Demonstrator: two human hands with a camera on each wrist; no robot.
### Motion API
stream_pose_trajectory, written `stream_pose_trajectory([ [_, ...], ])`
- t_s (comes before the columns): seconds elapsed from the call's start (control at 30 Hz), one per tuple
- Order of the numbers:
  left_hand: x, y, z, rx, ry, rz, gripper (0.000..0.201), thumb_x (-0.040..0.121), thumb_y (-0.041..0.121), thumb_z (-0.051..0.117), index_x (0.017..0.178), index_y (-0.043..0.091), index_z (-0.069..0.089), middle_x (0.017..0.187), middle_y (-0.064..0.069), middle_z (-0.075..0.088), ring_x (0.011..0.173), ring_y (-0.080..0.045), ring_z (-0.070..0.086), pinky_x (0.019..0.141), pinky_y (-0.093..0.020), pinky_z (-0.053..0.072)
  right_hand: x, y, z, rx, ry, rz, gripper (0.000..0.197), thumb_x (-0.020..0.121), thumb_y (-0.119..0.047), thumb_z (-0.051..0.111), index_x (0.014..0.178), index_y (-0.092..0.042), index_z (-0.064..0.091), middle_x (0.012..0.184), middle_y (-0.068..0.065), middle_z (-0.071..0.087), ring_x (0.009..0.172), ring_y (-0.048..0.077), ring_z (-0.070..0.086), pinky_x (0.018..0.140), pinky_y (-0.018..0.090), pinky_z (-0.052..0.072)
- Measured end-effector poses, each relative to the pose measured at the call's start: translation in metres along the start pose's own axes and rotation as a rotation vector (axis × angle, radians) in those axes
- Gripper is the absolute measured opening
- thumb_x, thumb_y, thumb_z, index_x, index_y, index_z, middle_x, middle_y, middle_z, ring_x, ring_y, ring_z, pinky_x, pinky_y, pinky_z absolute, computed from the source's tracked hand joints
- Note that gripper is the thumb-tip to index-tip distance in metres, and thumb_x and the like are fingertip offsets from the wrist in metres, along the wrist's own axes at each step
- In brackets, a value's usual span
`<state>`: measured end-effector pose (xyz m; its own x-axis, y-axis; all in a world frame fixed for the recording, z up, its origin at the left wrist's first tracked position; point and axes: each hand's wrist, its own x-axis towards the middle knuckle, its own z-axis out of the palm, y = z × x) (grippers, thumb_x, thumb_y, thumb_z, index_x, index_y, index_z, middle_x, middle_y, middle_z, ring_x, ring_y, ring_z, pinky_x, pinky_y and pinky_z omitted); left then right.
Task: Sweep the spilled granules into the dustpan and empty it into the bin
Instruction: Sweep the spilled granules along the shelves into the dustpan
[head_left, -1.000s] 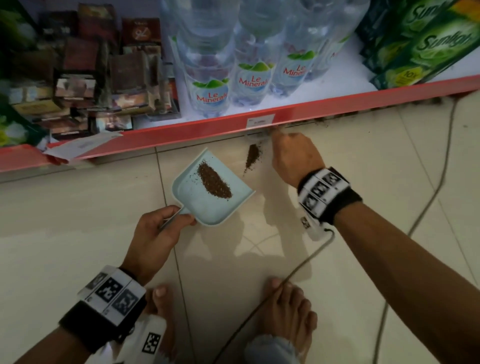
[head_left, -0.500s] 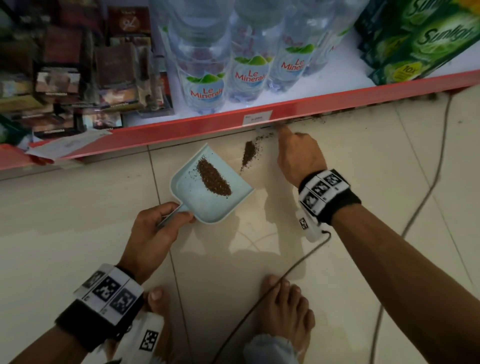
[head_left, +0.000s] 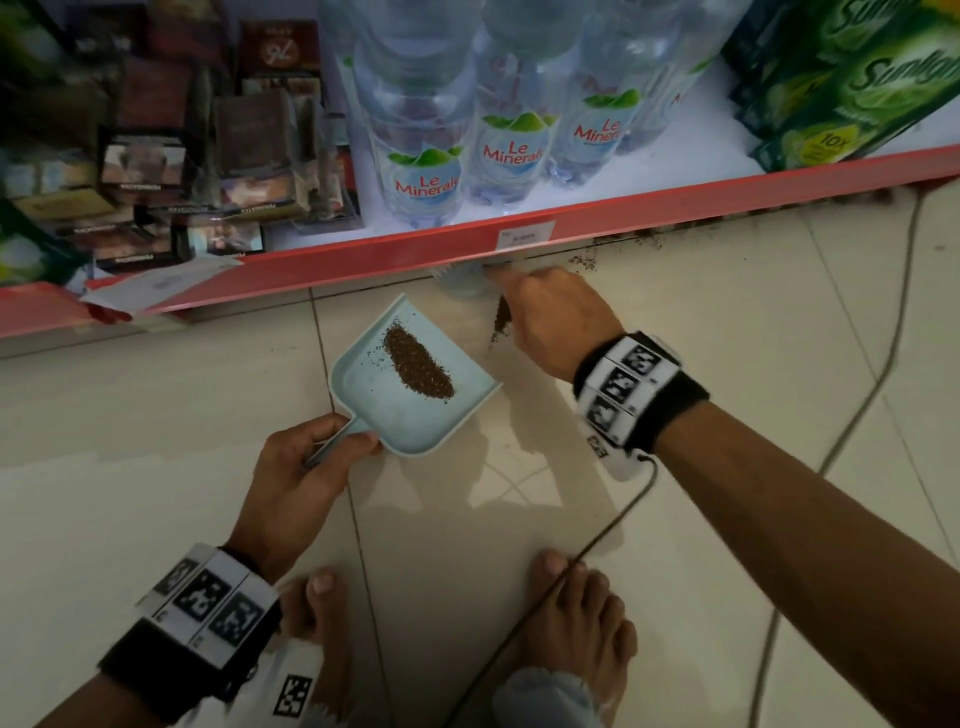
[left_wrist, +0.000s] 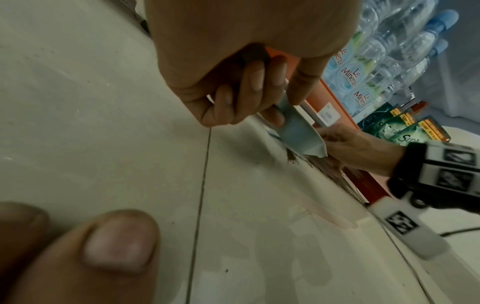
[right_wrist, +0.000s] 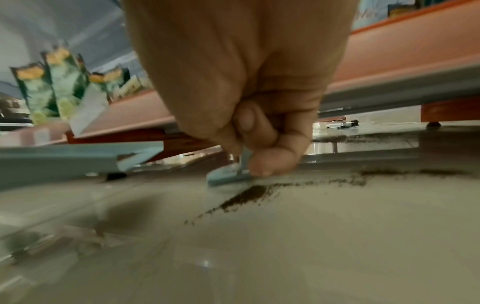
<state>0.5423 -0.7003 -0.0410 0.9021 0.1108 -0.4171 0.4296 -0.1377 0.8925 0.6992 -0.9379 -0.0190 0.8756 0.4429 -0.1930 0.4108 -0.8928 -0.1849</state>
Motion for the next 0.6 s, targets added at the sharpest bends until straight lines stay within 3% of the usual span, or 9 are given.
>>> stream_pose_trajectory([
  [0.07, -0.002, 0.001, -0.003, -0.012, 0.015, 0.004, 0.02, 0.081, 0.034, 0.064, 0.075, 0.016, 0.072, 0.045, 0.012, 0.04, 0.044, -0.003, 0.032, 0.044, -0.013, 0.029, -0.018, 0.017, -0.009, -0.05, -0.059, -0.027, 0.051, 0.086, -0.009, 0.042, 0.135, -0.023, 0.05, 0.094, 0.021, 0.068, 0.085, 0.038, 0.064, 0.071, 0.04, 0.048],
  [0.2, -0.005, -0.001, -0.007, -0.01, 0.032, -0.01, 0.017, 0.088, 0.025, 0.067, 0.076, 0.015, 0.073, 0.045, 0.012, 0.04, 0.045, -0.004, 0.032, 0.044, -0.016, 0.03, -0.045, 0.032, -0.028, -0.139, -0.005, -0.063, 0.046, 0.091, -0.01, 0.042, 0.136, -0.019, 0.049, 0.072, 0.012, 0.06, 0.059, 0.031, 0.05, 0.056, 0.036, 0.038],
  [0.27, -0.007, -0.004, -0.008, 0.015, 0.034, -0.025, 0.019, 0.092, 0.018, 0.066, 0.075, 0.015, 0.072, 0.045, 0.011, 0.041, 0.046, -0.005, 0.033, 0.047, -0.021, 0.03, -0.042, 0.02, -0.029, -0.096, -0.002, -0.088, 0.047, 0.093, -0.011, 0.042, 0.139, -0.02, 0.045, 0.076, 0.012, 0.06, 0.064, 0.034, 0.057, 0.057, 0.036, 0.041],
  [0.33, -0.008, -0.006, -0.008, 0.029, 0.032, -0.031, 0.02, 0.093, 0.015, 0.064, 0.075, 0.014, 0.072, 0.045, 0.011, 0.042, 0.045, -0.004, 0.034, 0.052, -0.023, 0.028, -0.026, 0.001, -0.023, -0.049, 0.012, -0.108, 0.054, 0.091, -0.009, 0.042, 0.143, -0.023, 0.041, 0.091, 0.016, 0.064, 0.078, 0.037, 0.063, 0.063, 0.038, 0.046],
  [0.47, -0.01, -0.008, -0.013, 0.025, 0.031, -0.026, 0.02, 0.086, 0.028, 0.066, 0.074, 0.013, 0.072, 0.046, 0.011, 0.039, 0.045, -0.004, 0.033, 0.053, -0.024, 0.027, 0.01, -0.03, -0.01, -0.07, 0.057, -0.2, 0.057, 0.091, -0.002, 0.039, 0.145, -0.021, 0.041, 0.122, 0.014, 0.061, 0.089, 0.033, 0.064, 0.069, 0.036, 0.049],
  [0.53, -0.01, -0.01, -0.016, 0.029, 0.038, -0.022, 0.019, 0.091, 0.022, 0.066, 0.075, 0.012, 0.072, 0.046, 0.012, 0.039, 0.046, -0.003, 0.033, 0.051, -0.023, 0.028, 0.012, -0.024, -0.01, -0.071, -0.021, -0.232, 0.058, 0.092, -0.003, 0.04, 0.146, -0.025, 0.041, 0.121, 0.015, 0.063, 0.094, 0.033, 0.064, 0.074, 0.038, 0.052],
  [0.6, -0.011, -0.012, -0.018, 0.031, 0.047, -0.025, 0.02, 0.094, 0.016, 0.064, 0.076, 0.01, 0.071, 0.046, 0.012, 0.039, 0.045, -0.002, 0.033, 0.051, -0.023, 0.027, 0.0, -0.005, -0.015, -0.059, -0.133, -0.238, 0.057, 0.092, -0.006, 0.041, 0.145, -0.028, 0.044, 0.106, 0.019, 0.066, 0.093, 0.035, 0.064, 0.073, 0.037, 0.046],
])
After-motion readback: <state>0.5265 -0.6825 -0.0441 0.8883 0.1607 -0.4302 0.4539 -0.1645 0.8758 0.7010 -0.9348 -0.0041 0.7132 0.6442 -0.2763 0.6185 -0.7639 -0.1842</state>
